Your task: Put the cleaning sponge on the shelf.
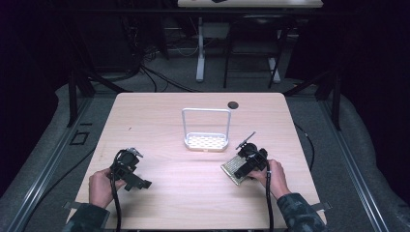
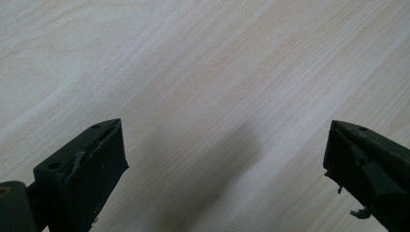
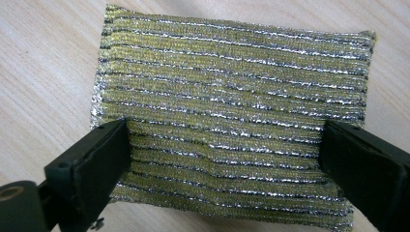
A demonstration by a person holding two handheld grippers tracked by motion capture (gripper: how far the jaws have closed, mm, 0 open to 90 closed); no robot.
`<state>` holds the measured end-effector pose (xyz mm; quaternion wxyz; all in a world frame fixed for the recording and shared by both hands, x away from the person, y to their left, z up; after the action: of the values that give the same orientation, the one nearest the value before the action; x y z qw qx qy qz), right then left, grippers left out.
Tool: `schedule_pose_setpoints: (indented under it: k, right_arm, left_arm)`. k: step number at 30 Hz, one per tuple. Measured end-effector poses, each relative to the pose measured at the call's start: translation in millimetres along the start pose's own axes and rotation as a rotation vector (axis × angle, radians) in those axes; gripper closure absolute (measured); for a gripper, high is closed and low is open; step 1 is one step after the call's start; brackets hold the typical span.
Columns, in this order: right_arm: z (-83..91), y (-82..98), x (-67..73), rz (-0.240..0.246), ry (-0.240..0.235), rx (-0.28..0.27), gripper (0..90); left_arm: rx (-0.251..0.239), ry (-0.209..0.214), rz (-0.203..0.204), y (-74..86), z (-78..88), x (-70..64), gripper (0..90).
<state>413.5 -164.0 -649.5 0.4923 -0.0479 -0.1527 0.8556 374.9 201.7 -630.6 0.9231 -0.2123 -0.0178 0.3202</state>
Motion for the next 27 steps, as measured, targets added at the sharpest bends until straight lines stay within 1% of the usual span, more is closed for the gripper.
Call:
schedule_pose_setpoints:
  k: [5,12,20,24,27]
  right_arm:
    - [1.1,0.7,-0.7,-0.005,0.0,0.008,7.3]
    - [1.6,0.8,-0.8,-0.012,0.004,0.005,10.0]
    - [2.3,0.7,-1.0,-0.007,0.008,0.006,12.7]
    - [3.2,1.0,-0.7,-0.007,0.011,0.007,15.1]
    - [3.9,0.6,-0.6,-0.007,0.012,-0.004,18.3]
  left_arm:
    - [0.003,-0.002,0.003,0.3,0.3,-0.1,1.6]
    - [0.0,0.0,0.004,0.1,-0.1,-0.2,1.8]
    - [0.001,-0.001,0.006,0.1,-0.1,0.1,1.8]
    - [0.0,-0.003,0.005,0.3,0.4,0.5,1.9]
    - [0.0,-0.002,0.008,0.4,0.5,0.4,1.9]
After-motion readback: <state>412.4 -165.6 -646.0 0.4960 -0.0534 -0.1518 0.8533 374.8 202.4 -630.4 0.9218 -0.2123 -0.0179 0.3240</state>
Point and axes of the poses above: each handheld gripper's, and its own axes: z roughly backward along the jaws, y roughly out of its underside, x roughly to its left, the point moved 10 cm from there along -z, roughly forward along the jaws, and after that the axes turned 9 degrees about -z, right-handed, at the moved point
